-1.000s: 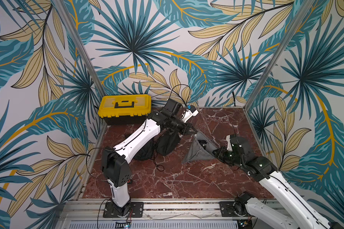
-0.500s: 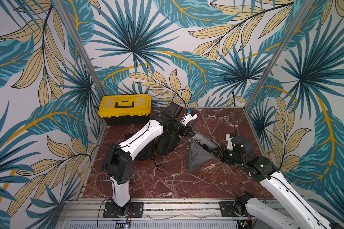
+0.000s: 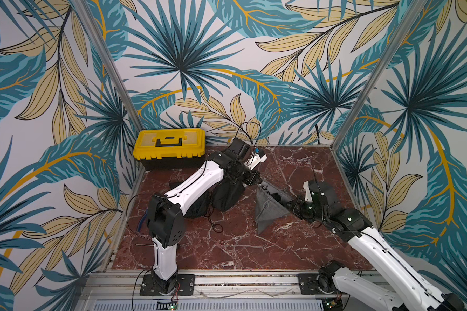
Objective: Pack away hair dryers
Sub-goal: Adjust the drawstring bag.
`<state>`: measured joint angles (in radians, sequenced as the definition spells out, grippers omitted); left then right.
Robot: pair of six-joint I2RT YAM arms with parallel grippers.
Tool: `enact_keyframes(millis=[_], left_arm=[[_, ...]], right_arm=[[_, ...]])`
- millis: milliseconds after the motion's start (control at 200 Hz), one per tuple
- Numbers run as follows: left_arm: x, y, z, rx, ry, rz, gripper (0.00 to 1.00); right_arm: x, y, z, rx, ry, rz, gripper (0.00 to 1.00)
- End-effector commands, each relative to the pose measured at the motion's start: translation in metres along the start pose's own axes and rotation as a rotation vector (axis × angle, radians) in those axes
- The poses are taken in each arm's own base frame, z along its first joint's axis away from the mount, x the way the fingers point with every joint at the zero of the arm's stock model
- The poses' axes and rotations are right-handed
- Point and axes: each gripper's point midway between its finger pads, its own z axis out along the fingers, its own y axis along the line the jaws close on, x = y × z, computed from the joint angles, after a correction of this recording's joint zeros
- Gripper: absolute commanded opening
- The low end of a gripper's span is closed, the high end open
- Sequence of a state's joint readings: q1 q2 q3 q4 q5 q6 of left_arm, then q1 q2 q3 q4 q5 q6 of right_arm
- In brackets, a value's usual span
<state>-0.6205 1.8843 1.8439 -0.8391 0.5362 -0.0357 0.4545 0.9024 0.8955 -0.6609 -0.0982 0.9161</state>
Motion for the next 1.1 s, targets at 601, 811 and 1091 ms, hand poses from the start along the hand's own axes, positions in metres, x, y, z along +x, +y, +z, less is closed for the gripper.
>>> enact_keyframes(millis=[601, 811, 1091], left_arm=[[-0.014, -0.018, -0.023, -0.006, -0.063, 0.110, 0.00], [0.010, 0.002, -0.007, -0.029, 0.003, 0.086, 0.00], [0.021, 0.021, 0.003, -0.035, 0.048, 0.057, 0.00]], right_arm=[[-0.002, 0.020, 0.027, -0.011, 0.043, -0.038, 0.09], [0.004, 0.013, 0.027, 0.004, 0.064, -0.054, 0.14], [0.002, 0.016, 0.033, 0.012, 0.073, -0.071, 0.29]])
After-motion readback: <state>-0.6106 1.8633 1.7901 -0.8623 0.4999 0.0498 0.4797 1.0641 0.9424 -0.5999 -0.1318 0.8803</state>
